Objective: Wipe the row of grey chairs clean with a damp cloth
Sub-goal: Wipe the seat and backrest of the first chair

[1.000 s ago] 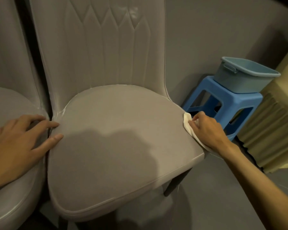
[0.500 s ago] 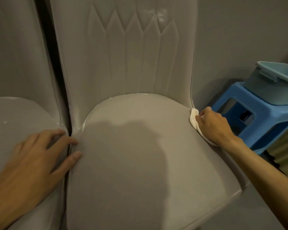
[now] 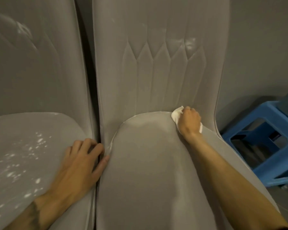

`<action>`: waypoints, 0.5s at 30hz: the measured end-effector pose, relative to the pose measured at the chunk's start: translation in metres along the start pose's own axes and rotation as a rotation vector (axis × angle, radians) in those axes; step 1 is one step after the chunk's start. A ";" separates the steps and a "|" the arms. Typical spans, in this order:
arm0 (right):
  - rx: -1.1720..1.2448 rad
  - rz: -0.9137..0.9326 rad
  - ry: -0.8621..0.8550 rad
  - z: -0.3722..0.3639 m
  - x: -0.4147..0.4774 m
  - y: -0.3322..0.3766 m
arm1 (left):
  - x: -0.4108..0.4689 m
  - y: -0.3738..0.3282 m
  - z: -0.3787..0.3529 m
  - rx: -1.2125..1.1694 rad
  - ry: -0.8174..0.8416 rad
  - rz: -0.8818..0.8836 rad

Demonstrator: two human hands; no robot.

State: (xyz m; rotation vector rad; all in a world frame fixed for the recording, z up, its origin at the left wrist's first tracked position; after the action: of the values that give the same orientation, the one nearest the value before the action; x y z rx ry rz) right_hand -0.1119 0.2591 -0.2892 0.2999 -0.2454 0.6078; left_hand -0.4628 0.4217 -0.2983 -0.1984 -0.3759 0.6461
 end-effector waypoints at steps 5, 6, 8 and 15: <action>0.095 0.350 0.116 -0.011 0.014 0.056 | -0.002 0.000 -0.003 0.023 0.015 0.021; 0.076 0.387 0.132 -0.010 0.011 0.051 | -0.002 0.000 -0.003 0.034 0.012 0.030; 0.036 0.306 0.068 -0.004 0.012 0.026 | -0.003 0.000 -0.003 0.062 0.003 0.041; 0.301 0.337 -0.010 -0.012 -0.007 0.118 | -0.003 0.002 -0.009 0.082 0.025 0.071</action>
State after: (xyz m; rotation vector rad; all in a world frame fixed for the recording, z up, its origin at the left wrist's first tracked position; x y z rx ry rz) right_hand -0.1853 0.3514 -0.2785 0.5582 -0.2157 0.9795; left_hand -0.4625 0.4211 -0.3082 -0.1416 -0.3191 0.7269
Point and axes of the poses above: each hand's wrist, its own x-axis towards the middle knuckle, its own z-axis out of the back of the hand, y = z × x, the point moved 10 cm from there along x, towards the middle knuckle, and after that the axes turned 12 degrees about z, right-handed, at the moved point
